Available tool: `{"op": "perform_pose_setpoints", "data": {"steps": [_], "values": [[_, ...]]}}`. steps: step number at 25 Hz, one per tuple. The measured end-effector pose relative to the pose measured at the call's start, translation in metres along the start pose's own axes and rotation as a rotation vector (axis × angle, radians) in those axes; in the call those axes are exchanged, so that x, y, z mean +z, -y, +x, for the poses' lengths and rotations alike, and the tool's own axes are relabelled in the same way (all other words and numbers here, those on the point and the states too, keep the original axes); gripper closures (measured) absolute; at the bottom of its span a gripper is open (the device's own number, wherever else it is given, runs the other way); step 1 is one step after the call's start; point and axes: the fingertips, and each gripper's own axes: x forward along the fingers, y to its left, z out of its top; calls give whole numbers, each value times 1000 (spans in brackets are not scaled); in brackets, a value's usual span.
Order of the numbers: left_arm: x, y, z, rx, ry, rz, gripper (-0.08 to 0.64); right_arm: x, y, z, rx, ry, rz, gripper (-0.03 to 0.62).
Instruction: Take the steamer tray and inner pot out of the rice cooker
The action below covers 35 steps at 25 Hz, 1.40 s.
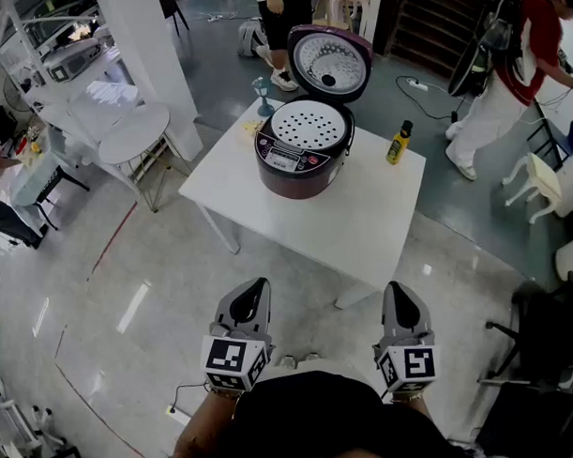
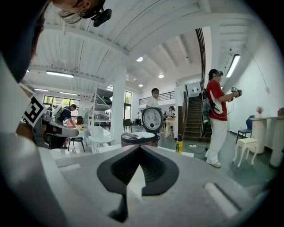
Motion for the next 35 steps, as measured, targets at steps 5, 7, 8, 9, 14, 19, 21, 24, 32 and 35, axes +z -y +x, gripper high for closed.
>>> {"op": "perform_pose_setpoints", "data": {"steps": [5,7,8,9,14,19,21,24,32,35], "values": [[4,0,5,2,19,-6,557,6,3,6,-10,9,-9,587],[4,0,5,6,19,-7,557,5,3,7,-7,11,-8,586],[3,0,4,9,16,-8,555,4,2,6,-7,10,-8,587],[1,0,3,12,13,-9,555,3,2,5,-7,9,-9,586],[-8,2,1,24,-2,-15,557,-5,5,3,-9,-2,-8,586],[-7,9,0,17,16,-22,555,-3,10,-2,-6,22,-8,586],[-8,12,1,8,22,-21,555,-5,13,-2,-6,27,-17,586],[-9,18,5,6,19,-9,552,-12,17,-1,12,19,-8,577],[-7,37,33,-54,9,8,256,-9,31,11,55,30,-31,357],[-7,45,41,-56,33,16,187,-15,41,14,51,13,-21,320]]}}
